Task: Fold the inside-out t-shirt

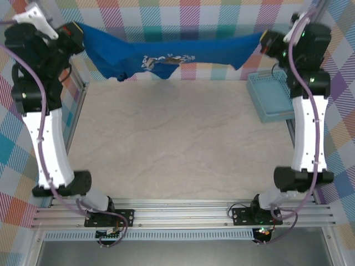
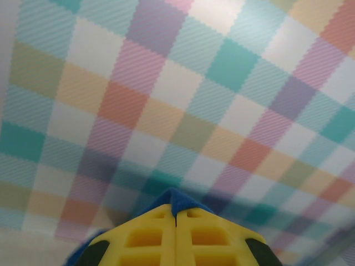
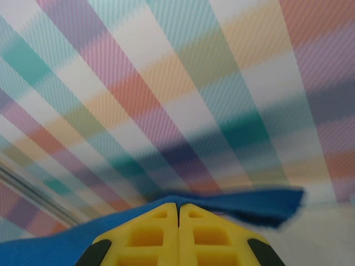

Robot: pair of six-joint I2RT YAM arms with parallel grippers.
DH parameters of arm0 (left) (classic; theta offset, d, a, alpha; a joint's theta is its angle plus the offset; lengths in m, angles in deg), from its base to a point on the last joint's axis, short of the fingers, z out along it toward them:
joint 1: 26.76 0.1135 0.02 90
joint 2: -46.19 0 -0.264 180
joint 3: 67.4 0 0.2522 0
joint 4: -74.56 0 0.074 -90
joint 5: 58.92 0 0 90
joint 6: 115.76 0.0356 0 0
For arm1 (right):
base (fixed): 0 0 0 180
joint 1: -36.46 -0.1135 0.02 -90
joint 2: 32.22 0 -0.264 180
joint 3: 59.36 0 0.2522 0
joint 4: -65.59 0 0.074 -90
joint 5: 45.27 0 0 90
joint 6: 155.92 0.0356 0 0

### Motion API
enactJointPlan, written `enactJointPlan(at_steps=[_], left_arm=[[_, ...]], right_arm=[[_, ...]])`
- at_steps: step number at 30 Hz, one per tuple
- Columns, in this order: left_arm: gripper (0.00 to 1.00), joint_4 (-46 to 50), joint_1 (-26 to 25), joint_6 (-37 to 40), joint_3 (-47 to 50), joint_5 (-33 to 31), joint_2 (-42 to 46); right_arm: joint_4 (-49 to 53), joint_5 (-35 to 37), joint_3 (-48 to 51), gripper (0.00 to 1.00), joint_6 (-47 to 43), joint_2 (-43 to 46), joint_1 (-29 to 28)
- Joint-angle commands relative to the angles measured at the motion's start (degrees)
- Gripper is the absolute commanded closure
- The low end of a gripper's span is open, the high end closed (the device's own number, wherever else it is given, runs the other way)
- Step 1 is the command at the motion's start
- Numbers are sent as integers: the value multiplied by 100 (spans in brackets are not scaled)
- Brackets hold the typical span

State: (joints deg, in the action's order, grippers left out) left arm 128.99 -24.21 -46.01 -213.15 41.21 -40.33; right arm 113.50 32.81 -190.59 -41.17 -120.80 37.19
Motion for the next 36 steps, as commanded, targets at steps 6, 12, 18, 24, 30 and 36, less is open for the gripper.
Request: enactJointPlan(at_steps=[6, 12, 18, 24, 30, 36], left_arm=[[100, -670, -670, -905, 6638, 1116, 2630], [100, -963, -913, -1249, 9446, 1141, 3401], [100, -1252, -975, -1501, 10351, 1031, 3192], [100, -988, -989, -1587, 10262, 975, 3498], [100, -354, -984, -1880, 9819, 1159, 4082], [100, 396, -970, -1915, 9415, 1228, 4495]], right_arm=[[-219, 377, 4618, 100, -547, 1064, -24], [-187, 439, 5919, 100, -371, 315, -7], [-69, 756, 5974, 98, -284, -592, 16], [149, 1272, 6057, 98, -403, -500, 260], [480, 1399, 6123, 99, -396, 196, 540], [1054, 1614, 5963, 98, -477, 912, 610]])
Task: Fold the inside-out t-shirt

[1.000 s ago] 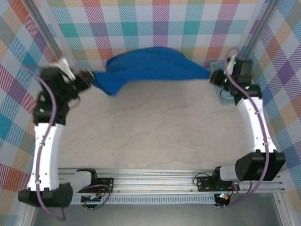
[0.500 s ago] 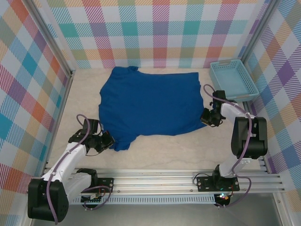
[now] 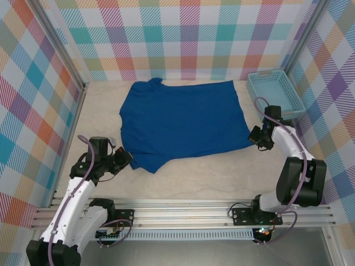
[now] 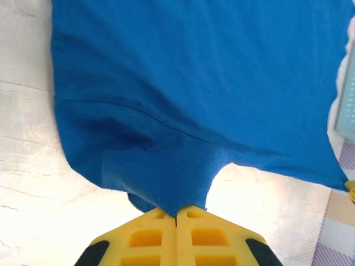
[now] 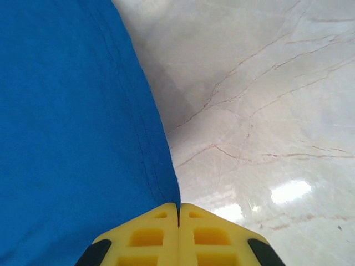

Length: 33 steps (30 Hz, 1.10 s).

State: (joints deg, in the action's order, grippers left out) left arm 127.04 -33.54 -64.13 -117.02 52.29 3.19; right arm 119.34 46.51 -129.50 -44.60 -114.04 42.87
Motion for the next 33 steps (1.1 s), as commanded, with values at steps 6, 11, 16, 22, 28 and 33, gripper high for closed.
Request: enactJointPlan(at_steps=[6, 11, 16, 22, 28, 33], left_arm=[[100, 1006, -46, -189, 146, 96, 388], [99, 725, -271, -610, 710, 40, 494], [96, 287, -578, -668, 920, -110, 192], [98, 171, -595, -605, 877, -212, 240], [99, 149, -587, -398, 726, -345, 115], [100, 123, -587, -363, 756, -433, 132]], right_arm=[[549, 508, -175, 97, -196, 117, 88], [111, 933, 21, 90, -126, -490, 71], [115, 1477, -259, 65, -318, -782, -217], [-518, -257, 302, 49, -296, 714, -2486], [-2506, -1227, 383, 50, 884, -543, -5659], [-2845, -975, -565, 50, 547, -1793, -6721]])
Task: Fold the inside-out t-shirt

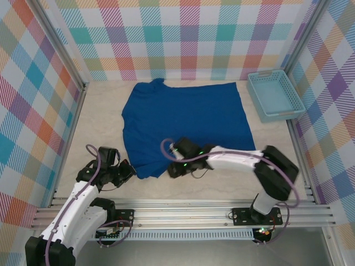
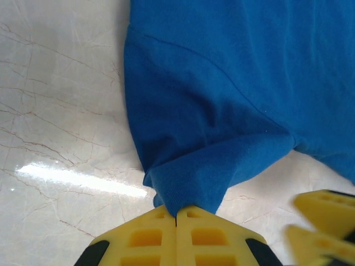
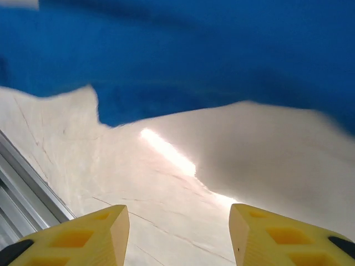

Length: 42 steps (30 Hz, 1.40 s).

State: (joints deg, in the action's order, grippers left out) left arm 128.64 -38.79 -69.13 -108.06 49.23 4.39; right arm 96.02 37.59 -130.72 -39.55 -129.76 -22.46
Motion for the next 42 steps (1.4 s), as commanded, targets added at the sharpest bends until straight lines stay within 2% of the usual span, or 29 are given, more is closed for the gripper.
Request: enactJointPlan(at_steps=[1, 8, 14, 19, 23, 27, 31, 34, 38, 42], left_arm=[[100, -53, -62, 139, -134, -111, 9], [100, -59, -63, 159, -135, -100, 14], [100, -19, -62, 156, -159, -71, 40], [100, 3, -62, 150, -167, -75, 74], [100, 135, -62, 113, -228, -67, 155], [100, 312, -62, -31, -208, 108, 269], [100, 390, -125, -131, -89, 428, 192], [98, 597, -423, -224, -154, 461, 40], [97, 875, -697, -265, -255, 486, -140], [90, 1041, -892, -304, -255, 822, -348]], right_arm=[[-521, -58, -554, 50, 7, -364, -245], [-131, 506, -1212, 51, -131, -1139, -473], [191, 780, -1491, 56, -136, -1583, -491], [420, 927, -1541, 68, -95, -1711, -596], [698, 1011, -1436, 86, -37, -1576, -631], [1021, 989, -1133, 92, 0, -1131, -632], [1261, 839, -924, 92, -26, -827, -634], [1380, 660, -843, 90, -44, -743, -630], [1704, 707, -886, 79, -205, -618, -618], [1829, 665, -867, 66, -430, -325, -497]])
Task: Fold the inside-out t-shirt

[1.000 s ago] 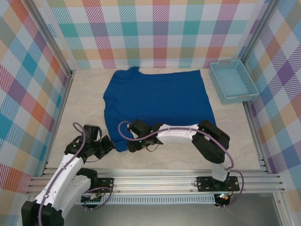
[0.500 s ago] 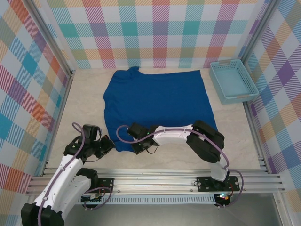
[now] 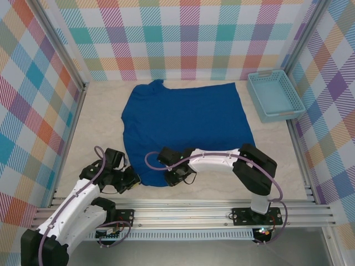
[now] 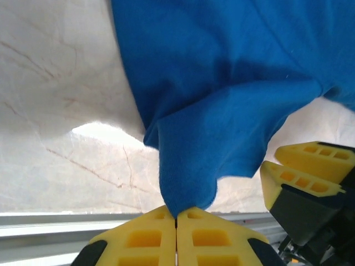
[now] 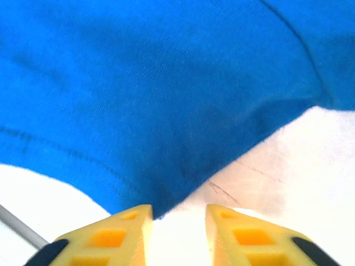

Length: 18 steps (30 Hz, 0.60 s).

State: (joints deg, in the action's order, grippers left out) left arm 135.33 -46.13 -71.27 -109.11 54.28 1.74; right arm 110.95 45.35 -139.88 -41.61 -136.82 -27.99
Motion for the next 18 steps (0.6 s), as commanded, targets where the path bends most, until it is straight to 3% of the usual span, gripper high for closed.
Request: enactJointPlan(at_steps=[1, 5, 10, 18], left_arm=[[90, 420, -204, -98, -150, 357, -89], [98, 292, -260, -125, -171, 423, -94], [100, -577, -259, -122, -239, 273, -331], [100, -1201, -268, 44, -176, 44, -275]], right_arm=[[355, -99, 49, 65, -265, 451, 91], [333, -127, 168, 62, -382, 762, 340], [541, 5, 495, 52, -262, 1553, 1247], [1122, 643, 1748, 30, 384, 3112, 4732]])
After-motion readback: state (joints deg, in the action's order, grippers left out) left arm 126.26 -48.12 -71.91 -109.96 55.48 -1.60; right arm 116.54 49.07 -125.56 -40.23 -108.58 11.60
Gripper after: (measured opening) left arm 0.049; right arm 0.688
